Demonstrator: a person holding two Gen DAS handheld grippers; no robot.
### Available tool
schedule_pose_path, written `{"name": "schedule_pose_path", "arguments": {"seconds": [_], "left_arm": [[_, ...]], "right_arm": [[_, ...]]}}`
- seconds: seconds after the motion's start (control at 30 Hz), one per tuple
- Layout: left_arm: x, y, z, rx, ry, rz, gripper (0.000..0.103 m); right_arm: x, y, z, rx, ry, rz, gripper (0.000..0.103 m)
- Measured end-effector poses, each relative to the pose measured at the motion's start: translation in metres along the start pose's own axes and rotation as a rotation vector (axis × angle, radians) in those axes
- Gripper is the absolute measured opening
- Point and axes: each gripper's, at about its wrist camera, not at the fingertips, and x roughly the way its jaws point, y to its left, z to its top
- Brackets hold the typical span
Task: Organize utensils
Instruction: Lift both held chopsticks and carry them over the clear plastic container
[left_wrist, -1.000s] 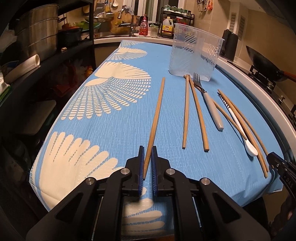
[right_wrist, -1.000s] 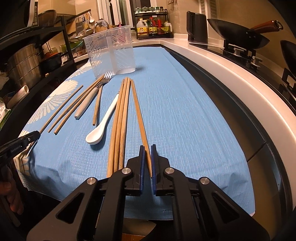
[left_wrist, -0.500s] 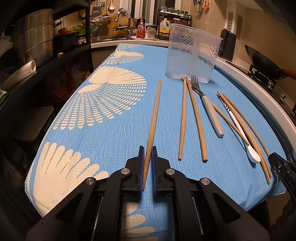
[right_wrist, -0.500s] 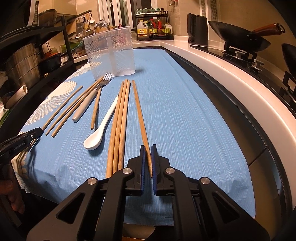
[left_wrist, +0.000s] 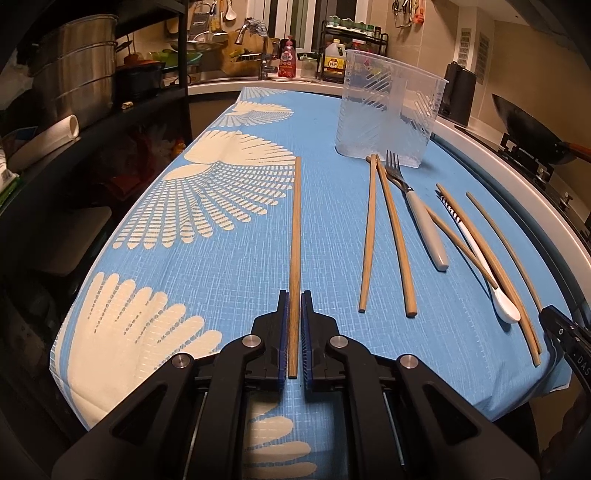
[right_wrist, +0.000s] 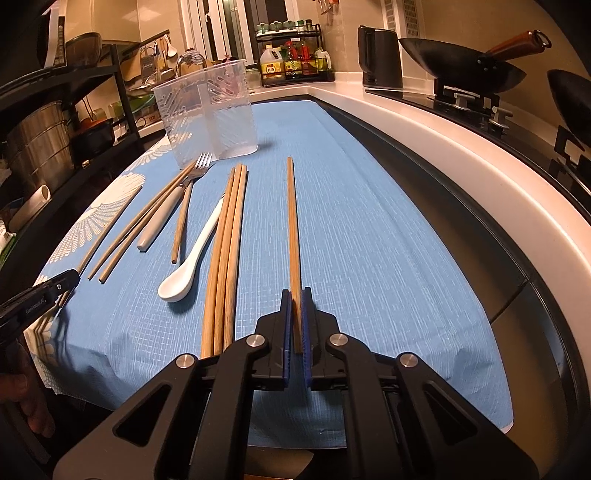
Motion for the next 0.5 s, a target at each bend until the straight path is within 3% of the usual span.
{"name": "schedule_pose_path", "arguments": {"seconds": [0.5], "left_arm": [[0.0001,-0.0034,0.0037,0.023,-0.030,0.007,0.006]], "right_arm": [[-0.0011,0.0021,0.0072,0.010,-0.006,0.004,0.005]]}}
